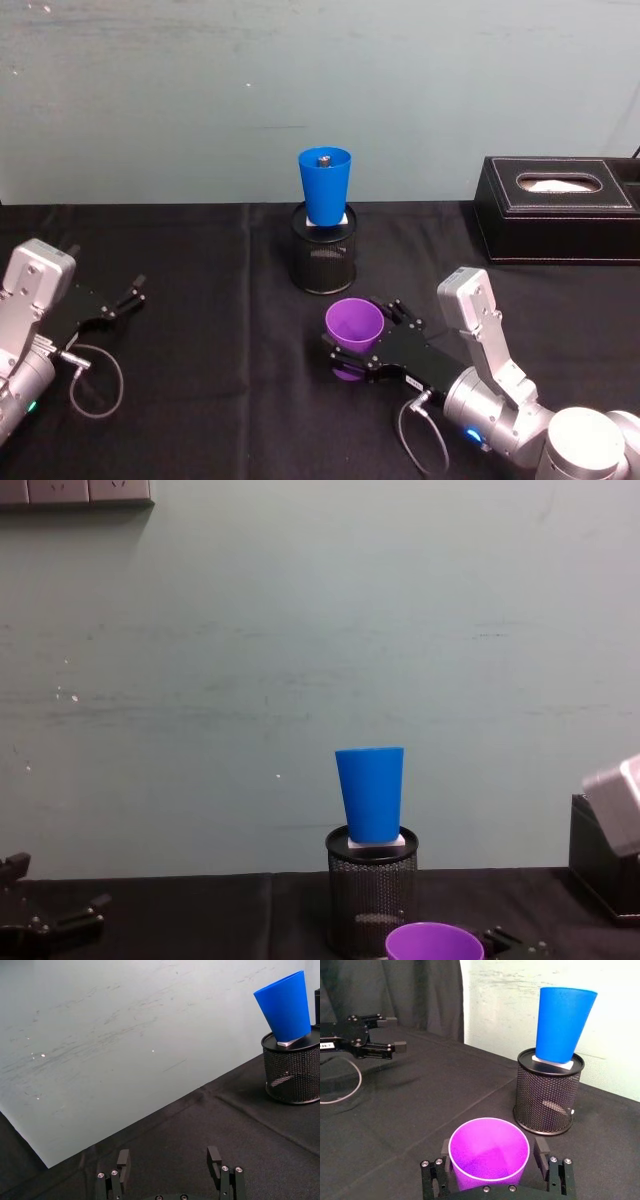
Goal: Pick up one cup with a gripper and tap it against the other cup.
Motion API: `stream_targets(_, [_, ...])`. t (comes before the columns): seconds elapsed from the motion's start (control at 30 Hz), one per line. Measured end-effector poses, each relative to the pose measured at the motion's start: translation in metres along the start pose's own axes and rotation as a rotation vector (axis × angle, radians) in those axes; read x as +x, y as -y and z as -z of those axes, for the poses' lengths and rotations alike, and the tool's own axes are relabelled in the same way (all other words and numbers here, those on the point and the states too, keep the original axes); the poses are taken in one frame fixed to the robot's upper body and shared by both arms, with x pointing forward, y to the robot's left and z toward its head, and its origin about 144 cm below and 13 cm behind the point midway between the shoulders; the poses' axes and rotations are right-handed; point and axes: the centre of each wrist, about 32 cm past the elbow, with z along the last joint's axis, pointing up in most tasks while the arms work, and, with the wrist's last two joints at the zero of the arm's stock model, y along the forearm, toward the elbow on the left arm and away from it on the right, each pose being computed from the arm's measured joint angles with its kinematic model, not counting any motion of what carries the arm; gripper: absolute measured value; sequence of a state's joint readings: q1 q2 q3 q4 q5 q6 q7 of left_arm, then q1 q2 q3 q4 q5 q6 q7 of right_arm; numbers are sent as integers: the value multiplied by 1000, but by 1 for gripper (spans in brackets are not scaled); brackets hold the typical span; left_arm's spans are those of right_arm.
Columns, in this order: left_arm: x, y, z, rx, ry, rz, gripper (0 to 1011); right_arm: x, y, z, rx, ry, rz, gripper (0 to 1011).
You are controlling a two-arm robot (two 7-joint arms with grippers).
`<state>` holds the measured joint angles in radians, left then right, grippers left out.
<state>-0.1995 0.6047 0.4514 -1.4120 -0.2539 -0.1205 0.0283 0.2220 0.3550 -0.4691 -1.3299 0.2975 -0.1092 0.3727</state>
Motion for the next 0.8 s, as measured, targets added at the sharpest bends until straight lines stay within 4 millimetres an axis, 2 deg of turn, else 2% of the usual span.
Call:
stream_targets(0.73, [0, 0, 0, 0, 0, 0, 1000, -1, -2, 3, 15, 1, 6, 1003])
stream_targets(0.8, [0, 0, 0, 0, 0, 0, 1000, -1, -2, 3, 15, 1, 6, 963])
